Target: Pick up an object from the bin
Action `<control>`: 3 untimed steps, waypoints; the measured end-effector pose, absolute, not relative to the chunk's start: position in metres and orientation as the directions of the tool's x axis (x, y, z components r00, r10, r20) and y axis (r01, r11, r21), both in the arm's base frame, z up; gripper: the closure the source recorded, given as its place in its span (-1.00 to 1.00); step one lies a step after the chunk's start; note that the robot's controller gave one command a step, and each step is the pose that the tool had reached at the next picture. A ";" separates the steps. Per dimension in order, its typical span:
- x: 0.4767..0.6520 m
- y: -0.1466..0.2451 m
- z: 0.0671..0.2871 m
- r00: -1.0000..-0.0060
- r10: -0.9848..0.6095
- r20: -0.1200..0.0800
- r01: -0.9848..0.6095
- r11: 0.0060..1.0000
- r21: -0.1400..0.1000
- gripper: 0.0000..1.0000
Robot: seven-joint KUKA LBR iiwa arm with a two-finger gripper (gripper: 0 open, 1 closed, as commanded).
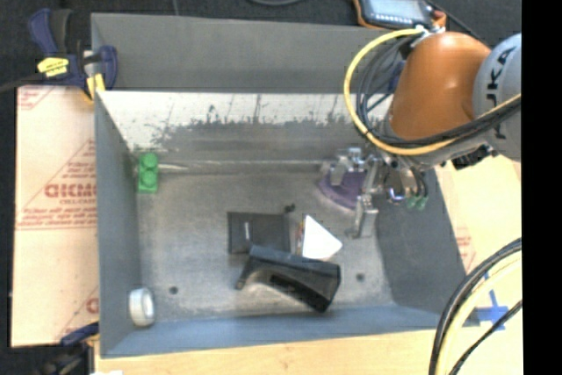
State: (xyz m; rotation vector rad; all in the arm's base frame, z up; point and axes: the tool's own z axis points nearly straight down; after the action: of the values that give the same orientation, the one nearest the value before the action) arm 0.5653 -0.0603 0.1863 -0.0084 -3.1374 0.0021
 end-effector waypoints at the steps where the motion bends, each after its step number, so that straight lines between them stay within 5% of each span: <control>1: 0.567 -0.060 0.191 -1.000 0.004 -0.004 0.004 1.000 -0.002 -1.00; 2: 0.569 -0.019 0.141 -0.997 0.075 -0.009 0.075 0.997 0.000 -1.00; 3: 0.555 0.010 0.131 -0.995 0.097 0.001 0.097 0.995 0.000 -1.00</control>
Offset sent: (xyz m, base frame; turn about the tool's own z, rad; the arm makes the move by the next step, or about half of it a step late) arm 0.0027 0.0999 -0.1163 0.1587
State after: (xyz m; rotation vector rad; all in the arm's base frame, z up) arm 0.5548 0.0098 0.1309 -0.1531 -3.1370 -0.0008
